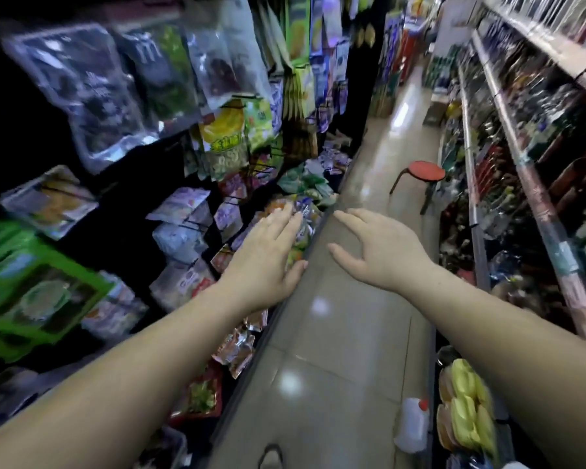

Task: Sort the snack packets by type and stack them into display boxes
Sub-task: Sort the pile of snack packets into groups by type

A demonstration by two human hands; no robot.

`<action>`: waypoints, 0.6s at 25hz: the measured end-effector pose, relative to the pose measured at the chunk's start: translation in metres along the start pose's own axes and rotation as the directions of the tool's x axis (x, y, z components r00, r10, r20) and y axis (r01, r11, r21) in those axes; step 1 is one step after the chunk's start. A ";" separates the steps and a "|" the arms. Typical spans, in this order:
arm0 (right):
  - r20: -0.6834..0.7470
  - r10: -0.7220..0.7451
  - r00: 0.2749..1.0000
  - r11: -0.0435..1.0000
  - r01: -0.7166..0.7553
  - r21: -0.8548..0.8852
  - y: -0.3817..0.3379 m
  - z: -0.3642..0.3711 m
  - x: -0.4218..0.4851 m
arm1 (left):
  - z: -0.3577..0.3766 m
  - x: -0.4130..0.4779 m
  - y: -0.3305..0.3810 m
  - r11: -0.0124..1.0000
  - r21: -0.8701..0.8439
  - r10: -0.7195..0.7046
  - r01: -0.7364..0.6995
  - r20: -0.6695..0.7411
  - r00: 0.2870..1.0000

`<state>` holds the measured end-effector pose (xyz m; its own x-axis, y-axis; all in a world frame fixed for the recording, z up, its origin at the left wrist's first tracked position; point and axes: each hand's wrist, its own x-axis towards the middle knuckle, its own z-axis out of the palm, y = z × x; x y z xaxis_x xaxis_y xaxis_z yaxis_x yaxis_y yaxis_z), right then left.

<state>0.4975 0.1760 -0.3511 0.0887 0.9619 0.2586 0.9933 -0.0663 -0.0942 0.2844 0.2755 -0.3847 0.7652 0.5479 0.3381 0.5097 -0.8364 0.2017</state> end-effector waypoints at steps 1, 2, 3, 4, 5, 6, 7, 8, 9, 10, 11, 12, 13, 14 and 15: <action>0.020 0.022 1.000 1.000 -0.023 0.012 0.022 0.012 0.030 | 0.016 0.035 -0.015 1.000 -0.020 -0.013 0.014 0.020 1.000; 0.035 0.046 0.998 0.999 -0.047 0.014 0.046 0.022 0.058 | 0.031 0.069 -0.028 0.999 -0.037 -0.020 0.021 0.029 0.999; 0.052 0.086 0.995 0.996 -0.086 0.007 0.074 0.029 0.088 | 0.048 0.111 -0.041 0.999 -0.051 -0.017 0.018 0.029 0.999; 0.047 0.124 0.991 0.992 -0.124 0.009 0.101 0.035 0.114 | 0.063 0.150 -0.051 0.998 -0.060 -0.016 0.017 0.027 1.000; 0.039 0.160 0.986 0.987 -0.161 0.018 0.129 0.040 0.138 | 0.080 0.190 -0.057 0.997 -0.070 -0.010 0.013 0.032 0.999; 0.041 0.199 0.979 0.979 -0.200 0.031 0.159 0.045 0.160 | 0.098 0.230 -0.062 0.996 -0.093 -0.012 0.017 0.049 0.999; 0.048 0.234 0.971 0.971 -0.236 0.045 0.188 0.050 0.179 | 0.116 0.268 -0.063 0.993 -0.116 -0.011 0.019 0.070 0.998; 0.063 0.270 0.961 0.960 -0.274 0.052 0.223 0.055 0.201 | 0.139 0.314 -0.063 0.990 -0.137 -0.001 0.015 0.100 0.995; 0.081 0.299 0.951 0.952 -0.303 0.044 0.256 0.061 0.221 | 0.161 0.353 -0.062 0.987 -0.159 0.015 0.005 0.124 0.992; 0.097 0.315 0.944 0.947 -0.319 0.029 0.290 0.069 0.240 | 0.184 0.391 -0.061 0.984 -0.177 0.032 -0.007 0.142 0.989; 0.107 0.324 0.940 0.945 -0.327 0.013 0.327 0.078 0.263 | 0.208 0.430 -0.061 0.981 -0.193 0.045 -0.013 0.160 0.986; 0.113 0.320 0.941 0.946 -0.323 0.006 0.362 0.086 0.285 | 0.231 0.465 -0.062 0.980 -0.196 0.049 -0.014 0.172 0.984; 0.133 0.311 0.941 0.949 -0.314 0.004 0.399 0.096 0.312 | 0.255 0.502 -0.064 0.980 -0.200 0.042 -0.004 0.186 0.982; 0.161 0.303 0.939 0.952 -0.307 0.001 0.433 0.105 0.337 | 0.275 0.536 -0.068 0.977 -0.214 0.021 0.023 0.202 0.979; 0.176 0.293 0.940 0.955 -0.298 -0.001 0.463 0.112 0.364 | 0.292 0.571 -0.074 0.974 -0.219 0.000 0.048 0.215 0.977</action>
<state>0.9810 0.5249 -0.4082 0.3616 0.9312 0.0458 0.9220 -0.3499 -0.1655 0.7979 0.6556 -0.4754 0.8320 0.5387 0.1329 0.4471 -0.7927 0.4143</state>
